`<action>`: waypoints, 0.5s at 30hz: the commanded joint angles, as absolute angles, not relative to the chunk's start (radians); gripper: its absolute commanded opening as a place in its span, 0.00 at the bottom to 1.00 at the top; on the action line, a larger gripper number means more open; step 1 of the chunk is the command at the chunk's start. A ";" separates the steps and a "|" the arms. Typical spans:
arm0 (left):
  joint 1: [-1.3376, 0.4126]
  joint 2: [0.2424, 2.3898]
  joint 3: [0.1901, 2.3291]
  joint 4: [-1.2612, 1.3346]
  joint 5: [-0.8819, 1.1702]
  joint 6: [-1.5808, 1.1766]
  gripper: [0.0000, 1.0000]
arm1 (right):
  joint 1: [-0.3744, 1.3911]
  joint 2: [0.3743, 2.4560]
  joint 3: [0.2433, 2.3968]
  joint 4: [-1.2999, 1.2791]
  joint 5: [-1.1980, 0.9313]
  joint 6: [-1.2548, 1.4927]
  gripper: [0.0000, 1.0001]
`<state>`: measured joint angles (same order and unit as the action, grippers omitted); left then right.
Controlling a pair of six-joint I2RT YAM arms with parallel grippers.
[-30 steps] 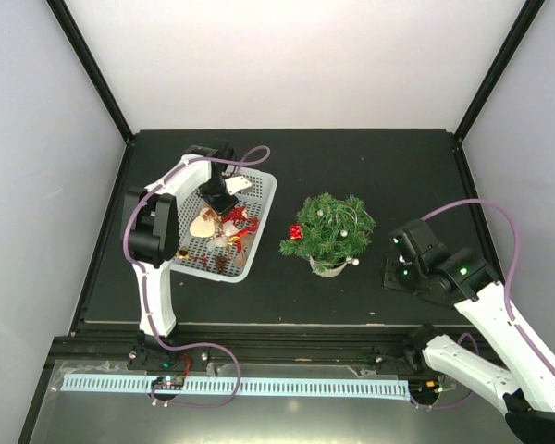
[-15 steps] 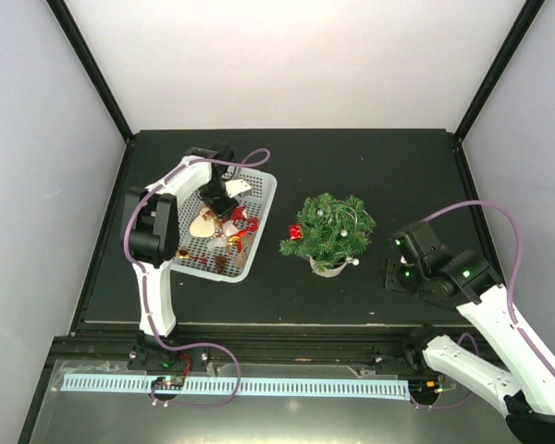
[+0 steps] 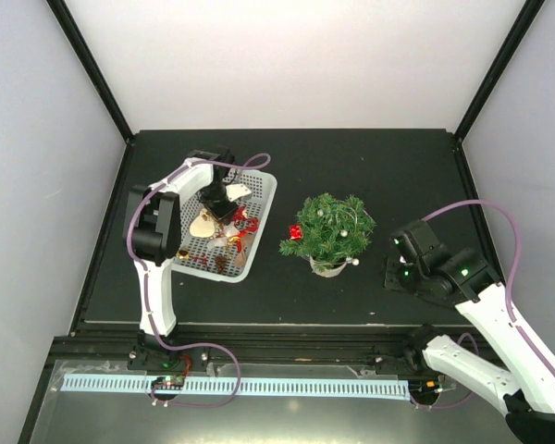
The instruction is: Decorate the small christmas tree
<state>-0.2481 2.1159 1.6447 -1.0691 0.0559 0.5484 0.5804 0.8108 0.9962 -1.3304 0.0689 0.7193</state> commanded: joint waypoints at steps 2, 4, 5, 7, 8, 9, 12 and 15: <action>-0.247 2.146 1.645 -1.097 0.062 0.549 0.32 | 0.574 0.814 1.000 -1.310 0.075 0.719 0.48; -0.247 2.146 1.646 -1.100 0.063 0.551 0.28 | 0.574 0.815 1.000 -1.308 0.075 0.718 0.47; -0.247 2.145 1.649 -1.101 0.063 0.552 0.24 | 0.574 0.816 1.000 -1.307 0.075 0.718 0.47; -0.247 2.144 1.650 -1.100 0.062 0.551 0.20 | 0.574 0.816 1.000 -1.305 0.075 0.718 0.47; -0.247 2.144 1.654 -1.101 0.061 0.551 0.19 | 0.574 0.817 0.999 -1.304 0.075 0.718 0.48; -0.247 2.144 1.655 -1.102 0.061 0.550 0.19 | 0.574 0.817 0.999 -1.303 0.074 0.718 0.47; -0.247 2.135 1.661 -1.106 0.062 0.547 0.18 | 0.574 0.816 0.997 -1.302 0.072 0.719 0.47; -0.247 2.126 1.679 -1.117 0.058 0.548 0.18 | 0.574 0.813 0.994 -1.301 0.073 0.719 0.47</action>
